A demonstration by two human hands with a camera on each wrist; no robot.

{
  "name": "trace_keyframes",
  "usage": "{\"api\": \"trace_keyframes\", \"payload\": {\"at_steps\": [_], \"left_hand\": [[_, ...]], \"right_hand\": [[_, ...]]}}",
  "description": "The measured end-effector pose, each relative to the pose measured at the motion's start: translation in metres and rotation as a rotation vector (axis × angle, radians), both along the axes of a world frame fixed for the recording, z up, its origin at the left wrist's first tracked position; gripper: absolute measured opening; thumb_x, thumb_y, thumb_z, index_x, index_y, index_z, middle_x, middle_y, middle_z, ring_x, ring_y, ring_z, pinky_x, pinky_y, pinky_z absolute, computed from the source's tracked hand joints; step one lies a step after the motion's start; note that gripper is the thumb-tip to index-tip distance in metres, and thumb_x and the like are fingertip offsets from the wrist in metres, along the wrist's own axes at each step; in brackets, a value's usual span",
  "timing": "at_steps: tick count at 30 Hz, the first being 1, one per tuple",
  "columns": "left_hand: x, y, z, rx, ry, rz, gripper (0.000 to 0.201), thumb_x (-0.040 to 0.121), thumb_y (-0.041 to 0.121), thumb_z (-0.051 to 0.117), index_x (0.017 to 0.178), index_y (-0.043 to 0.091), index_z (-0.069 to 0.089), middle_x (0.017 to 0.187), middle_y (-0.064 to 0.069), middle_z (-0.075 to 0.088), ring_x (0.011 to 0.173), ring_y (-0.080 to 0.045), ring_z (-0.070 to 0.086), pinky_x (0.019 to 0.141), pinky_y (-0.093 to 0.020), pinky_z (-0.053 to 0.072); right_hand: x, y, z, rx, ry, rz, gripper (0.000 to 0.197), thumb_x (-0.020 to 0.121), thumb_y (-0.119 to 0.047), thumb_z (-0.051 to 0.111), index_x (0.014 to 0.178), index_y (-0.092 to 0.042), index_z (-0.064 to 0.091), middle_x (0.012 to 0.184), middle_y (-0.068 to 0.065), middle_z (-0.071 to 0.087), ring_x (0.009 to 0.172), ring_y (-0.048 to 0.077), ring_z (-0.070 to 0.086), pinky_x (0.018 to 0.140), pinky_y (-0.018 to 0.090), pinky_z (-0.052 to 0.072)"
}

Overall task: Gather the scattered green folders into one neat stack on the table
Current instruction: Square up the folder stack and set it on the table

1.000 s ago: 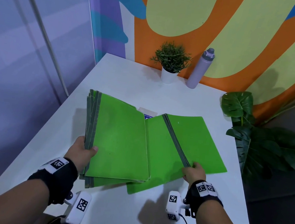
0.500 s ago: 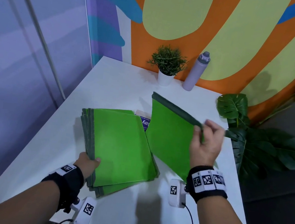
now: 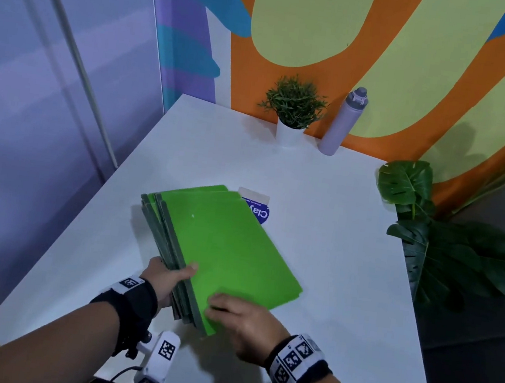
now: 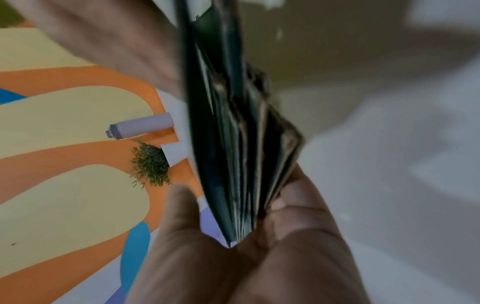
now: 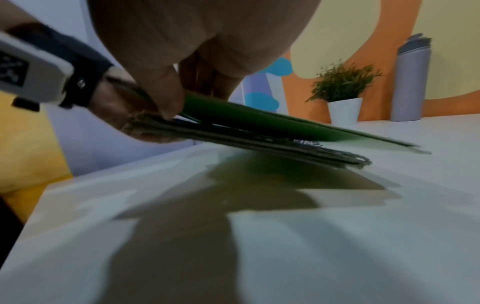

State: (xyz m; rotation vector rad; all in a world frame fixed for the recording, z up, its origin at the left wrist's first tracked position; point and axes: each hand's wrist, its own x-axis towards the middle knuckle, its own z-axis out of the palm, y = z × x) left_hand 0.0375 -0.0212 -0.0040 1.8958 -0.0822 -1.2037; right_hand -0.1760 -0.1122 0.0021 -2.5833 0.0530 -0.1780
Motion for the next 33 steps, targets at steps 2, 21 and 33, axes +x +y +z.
{"api": "trace_keyframes", "payload": {"at_steps": [2,21,33], "left_hand": [[0.0,0.001,-0.006,0.006,-0.064,-0.01,0.095,0.044,0.046,0.086,0.12,0.013,0.04,0.115,-0.018,0.056,0.097,-0.038,0.061,0.078,-0.054,0.057],[0.011,-0.004,0.056,-0.413,-0.322,-0.346,0.054,0.084,0.008,0.059,0.106,0.055,0.045,0.111,0.019,0.067,0.116,-0.019,0.058,0.105,-0.045,0.042],[0.007,-0.021,0.084,-0.667,-0.188,-0.04,0.088,0.039,-0.019,0.052,0.12,0.014,0.046,0.081,0.0,0.069,0.069,-0.012,0.068,0.052,-0.029,0.055]], "right_hand": [[-0.004,-0.004,-0.004,0.013,0.114,0.024,0.07,0.064,0.01,0.052,0.131,-0.012,0.053,0.143,0.003,0.047,0.136,0.015,0.037,0.11,0.028,0.033],[-0.018,-0.103,0.073,1.097,-0.516,-0.822,0.04,0.088,0.007,0.053,0.12,-0.017,0.054,0.114,0.002,0.069,0.109,0.021,0.062,0.092,0.034,0.046],[-0.027,-0.094,0.084,1.193,-0.606,-0.774,0.065,0.063,0.027,0.048,0.117,-0.01,0.054,0.097,0.009,0.065,0.092,0.022,0.059,0.079,0.036,0.049]]}}
